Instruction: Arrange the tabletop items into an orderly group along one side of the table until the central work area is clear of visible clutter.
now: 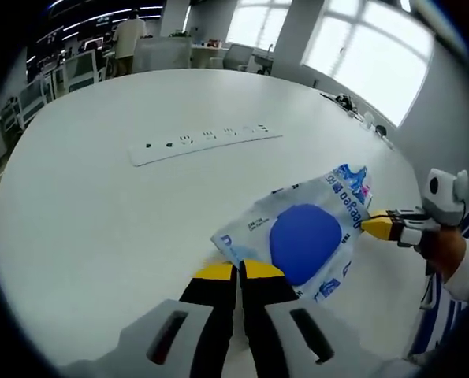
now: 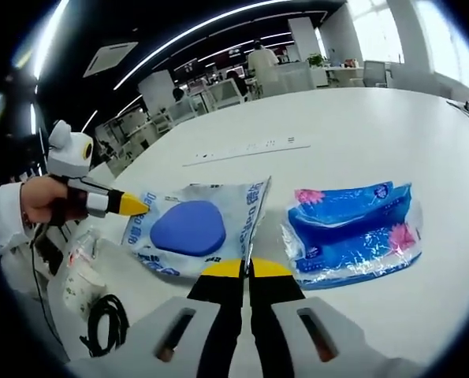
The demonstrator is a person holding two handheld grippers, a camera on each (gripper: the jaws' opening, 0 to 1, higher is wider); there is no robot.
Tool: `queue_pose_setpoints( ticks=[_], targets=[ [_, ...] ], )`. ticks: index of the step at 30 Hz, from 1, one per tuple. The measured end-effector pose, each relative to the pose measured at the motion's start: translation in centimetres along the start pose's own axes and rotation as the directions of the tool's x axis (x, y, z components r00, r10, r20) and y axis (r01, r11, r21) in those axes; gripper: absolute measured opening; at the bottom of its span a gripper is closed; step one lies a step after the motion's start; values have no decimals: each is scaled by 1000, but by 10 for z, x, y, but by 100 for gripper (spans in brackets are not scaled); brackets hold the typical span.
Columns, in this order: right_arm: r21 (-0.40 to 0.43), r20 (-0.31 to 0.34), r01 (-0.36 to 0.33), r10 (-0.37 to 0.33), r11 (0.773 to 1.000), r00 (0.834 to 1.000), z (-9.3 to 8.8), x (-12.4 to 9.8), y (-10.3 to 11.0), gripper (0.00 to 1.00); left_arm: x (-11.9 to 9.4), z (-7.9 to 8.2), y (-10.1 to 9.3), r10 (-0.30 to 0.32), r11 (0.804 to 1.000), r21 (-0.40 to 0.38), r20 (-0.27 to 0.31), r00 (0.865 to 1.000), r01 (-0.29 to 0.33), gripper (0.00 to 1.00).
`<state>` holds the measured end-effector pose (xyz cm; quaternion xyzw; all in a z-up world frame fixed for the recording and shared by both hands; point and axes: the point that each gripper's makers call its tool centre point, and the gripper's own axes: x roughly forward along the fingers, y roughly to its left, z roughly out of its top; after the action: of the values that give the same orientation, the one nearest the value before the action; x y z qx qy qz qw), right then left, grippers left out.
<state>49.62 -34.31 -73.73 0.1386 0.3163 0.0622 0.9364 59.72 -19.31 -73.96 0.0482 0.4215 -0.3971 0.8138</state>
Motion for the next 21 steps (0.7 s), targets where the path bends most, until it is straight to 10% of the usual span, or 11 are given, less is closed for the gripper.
queue_pose_setpoints(
  ticks=[21],
  targets=[
    [28, 3, 14, -14, 999, 1000, -4, 8, -7, 0, 12, 1, 4, -7, 1000, -18, -2, 1000, 7, 0]
  ],
)
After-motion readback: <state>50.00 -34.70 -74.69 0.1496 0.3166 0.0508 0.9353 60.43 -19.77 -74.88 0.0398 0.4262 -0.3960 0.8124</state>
